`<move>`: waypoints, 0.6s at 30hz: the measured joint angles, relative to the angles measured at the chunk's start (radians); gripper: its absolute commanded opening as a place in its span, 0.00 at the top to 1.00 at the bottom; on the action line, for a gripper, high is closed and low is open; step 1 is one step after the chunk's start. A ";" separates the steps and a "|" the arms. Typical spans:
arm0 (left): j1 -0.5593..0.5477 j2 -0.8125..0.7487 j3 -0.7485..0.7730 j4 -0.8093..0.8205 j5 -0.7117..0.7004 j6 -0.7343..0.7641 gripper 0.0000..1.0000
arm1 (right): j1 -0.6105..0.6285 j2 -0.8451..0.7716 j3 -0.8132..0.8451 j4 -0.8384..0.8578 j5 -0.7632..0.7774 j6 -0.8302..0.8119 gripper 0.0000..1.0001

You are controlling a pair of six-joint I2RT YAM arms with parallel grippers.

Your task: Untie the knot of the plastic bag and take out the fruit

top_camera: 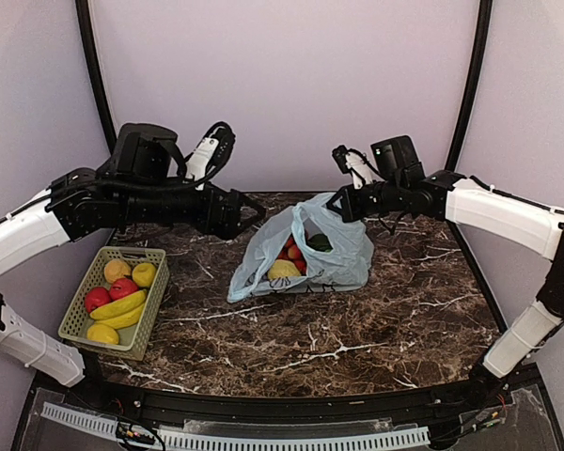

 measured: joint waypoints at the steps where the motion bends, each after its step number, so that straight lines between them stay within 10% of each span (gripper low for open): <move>1: 0.003 0.021 0.025 -0.011 0.013 0.000 0.02 | 0.000 -0.002 0.000 0.002 -0.003 -0.002 1.00; 18: 0.107 0.334 0.122 -0.120 0.243 0.073 0.05 | 0.001 -0.003 0.000 0.004 -0.040 -0.008 1.00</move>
